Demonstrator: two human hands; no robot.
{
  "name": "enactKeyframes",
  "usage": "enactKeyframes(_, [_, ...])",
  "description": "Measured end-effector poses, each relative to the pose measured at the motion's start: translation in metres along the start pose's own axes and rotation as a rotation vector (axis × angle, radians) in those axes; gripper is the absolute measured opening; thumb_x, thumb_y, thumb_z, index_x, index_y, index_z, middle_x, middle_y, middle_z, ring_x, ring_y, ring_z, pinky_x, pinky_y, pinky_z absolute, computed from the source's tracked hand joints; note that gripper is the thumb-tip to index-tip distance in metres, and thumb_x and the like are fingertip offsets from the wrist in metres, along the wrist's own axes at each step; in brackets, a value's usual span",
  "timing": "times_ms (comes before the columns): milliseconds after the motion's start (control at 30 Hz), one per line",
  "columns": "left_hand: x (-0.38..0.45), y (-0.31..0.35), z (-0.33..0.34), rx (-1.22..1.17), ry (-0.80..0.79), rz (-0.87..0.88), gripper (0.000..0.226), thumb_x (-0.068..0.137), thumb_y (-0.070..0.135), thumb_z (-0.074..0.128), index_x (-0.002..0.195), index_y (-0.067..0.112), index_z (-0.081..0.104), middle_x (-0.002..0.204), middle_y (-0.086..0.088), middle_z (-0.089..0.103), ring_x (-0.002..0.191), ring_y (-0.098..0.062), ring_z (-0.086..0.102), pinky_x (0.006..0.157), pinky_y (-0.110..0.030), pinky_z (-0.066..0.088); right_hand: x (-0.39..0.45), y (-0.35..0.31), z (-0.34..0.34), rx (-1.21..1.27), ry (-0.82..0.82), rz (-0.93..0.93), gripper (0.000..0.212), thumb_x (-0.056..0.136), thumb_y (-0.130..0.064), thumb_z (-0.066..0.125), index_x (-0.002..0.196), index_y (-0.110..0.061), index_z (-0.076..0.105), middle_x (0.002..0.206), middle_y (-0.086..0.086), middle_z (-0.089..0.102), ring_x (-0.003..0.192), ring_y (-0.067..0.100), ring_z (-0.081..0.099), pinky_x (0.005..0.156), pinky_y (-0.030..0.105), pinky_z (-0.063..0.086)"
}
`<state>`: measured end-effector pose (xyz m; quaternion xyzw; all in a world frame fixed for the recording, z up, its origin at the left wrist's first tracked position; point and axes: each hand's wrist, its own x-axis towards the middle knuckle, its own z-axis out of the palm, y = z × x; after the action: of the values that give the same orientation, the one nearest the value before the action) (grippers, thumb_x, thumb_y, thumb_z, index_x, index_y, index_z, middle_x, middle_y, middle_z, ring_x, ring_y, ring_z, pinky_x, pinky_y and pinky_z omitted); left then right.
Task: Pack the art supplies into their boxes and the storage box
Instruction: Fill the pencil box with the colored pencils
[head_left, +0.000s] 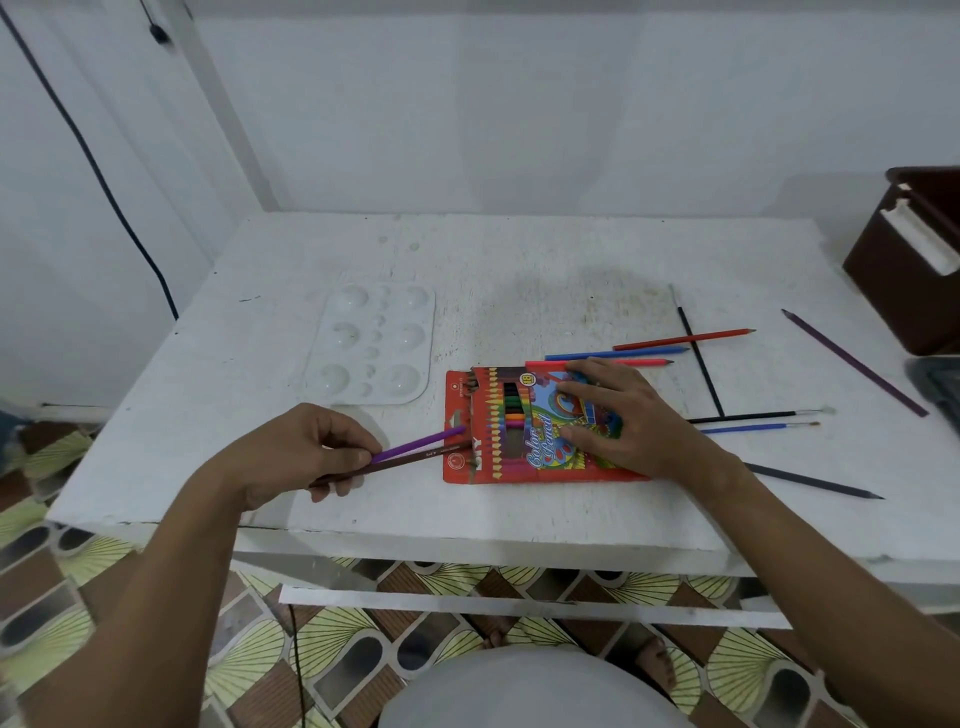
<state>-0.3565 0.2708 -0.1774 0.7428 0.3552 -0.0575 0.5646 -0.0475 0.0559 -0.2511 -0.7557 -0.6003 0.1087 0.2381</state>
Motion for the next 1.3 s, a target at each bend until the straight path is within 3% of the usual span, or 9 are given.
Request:
enactKeyframes(300, [0.013,0.011,0.025,0.083,-0.052,0.047,0.012,0.086,0.012,0.069,0.093,0.018,0.076,0.076,-0.01,0.071,0.063,-0.017,0.057,0.06,-0.027,0.048,0.0,0.0,0.0,-0.01,0.014,-0.011,0.072,0.077,-0.072,0.045,0.135,-0.03,0.049,0.148,-0.007,0.036,0.133,-0.003,0.017,0.111,0.028,0.018])
enactKeyframes(433, [0.022,0.021,0.034,0.392,0.055,0.178,0.02,0.081,0.014,0.074,0.096,0.028,0.075,0.086,0.01,0.072,0.076,-0.006,0.065,0.074,-0.025,0.055,0.0,0.001,0.002,-0.019,0.019,-0.017,0.073,0.077,-0.074,0.043,0.135,-0.029,0.049,0.147,-0.007,0.037,0.133,0.0,0.02,0.111,0.029,0.02])
enactKeyframes(600, [0.035,0.035,0.055,0.624,0.138,0.313,0.025,0.088,0.014,0.065,0.111,0.023,0.071,0.104,0.013,0.066,0.088,-0.005,0.06,0.072,-0.009,0.042,0.001,0.001,0.001,-0.028,0.002,-0.009,0.072,0.077,-0.072,0.044,0.136,-0.03,0.049,0.148,-0.007,0.036,0.138,0.009,0.024,0.112,0.031,0.02])
enactKeyframes(667, [0.039,0.038,0.063,0.62,0.129,0.37,0.027,0.09,0.011,0.063,0.114,0.021,0.07,0.108,0.011,0.066,0.09,-0.003,0.058,0.074,-0.005,0.041,0.001,0.001,0.001,-0.031,0.003,-0.007,0.072,0.077,-0.072,0.045,0.136,-0.03,0.048,0.148,-0.007,0.035,0.137,0.005,0.022,0.111,0.029,0.019])
enactKeyframes(767, [0.038,0.038,0.07,0.534,0.177,0.407,0.025,0.09,0.014,0.064,0.113,0.021,0.069,0.109,0.008,0.068,0.095,-0.005,0.061,0.081,-0.013,0.048,0.0,0.0,0.0,-0.034,0.001,-0.004,0.072,0.077,-0.072,0.044,0.136,-0.03,0.047,0.149,-0.008,0.035,0.133,-0.001,0.018,0.111,0.028,0.018])
enactKeyframes(867, [0.034,0.032,0.063,0.466,0.229,0.391,0.032,0.084,0.019,0.071,0.116,0.023,0.066,0.114,0.012,0.061,0.102,-0.004,0.056,0.083,-0.015,0.046,0.001,0.0,0.0,-0.029,-0.01,0.002,0.076,0.076,-0.076,0.041,0.136,-0.031,0.047,0.149,-0.007,0.035,0.137,0.006,0.022,0.112,0.031,0.02])
enactKeyframes(967, [0.031,0.02,0.047,0.643,0.262,0.291,0.041,0.081,0.027,0.074,0.12,0.021,0.063,0.113,0.013,0.05,0.099,-0.004,0.049,0.083,-0.016,0.037,0.001,0.0,0.001,-0.03,-0.009,0.004,0.079,0.076,-0.08,0.037,0.136,-0.031,0.048,0.148,-0.006,0.035,0.139,0.012,0.024,0.112,0.031,0.019])
enactKeyframes(1067, [0.03,0.014,0.041,0.744,0.263,0.249,0.034,0.082,0.027,0.072,0.115,0.018,0.067,0.109,0.003,0.061,0.09,-0.01,0.054,0.079,-0.02,0.042,0.001,0.0,0.001,-0.029,-0.004,0.001,0.08,0.075,-0.082,0.035,0.136,-0.031,0.048,0.148,-0.007,0.036,0.139,0.012,0.025,0.113,0.032,0.02])
enactKeyframes(1300, [0.037,0.024,0.062,0.661,0.261,0.364,0.016,0.087,0.024,0.067,0.1,0.015,0.073,0.093,0.0,0.069,0.078,-0.012,0.061,0.066,-0.016,0.045,0.0,-0.002,0.001,-0.024,-0.007,0.001,0.082,0.074,-0.083,0.033,0.136,-0.031,0.047,0.149,-0.007,0.035,0.137,0.006,0.022,0.112,0.031,0.019])
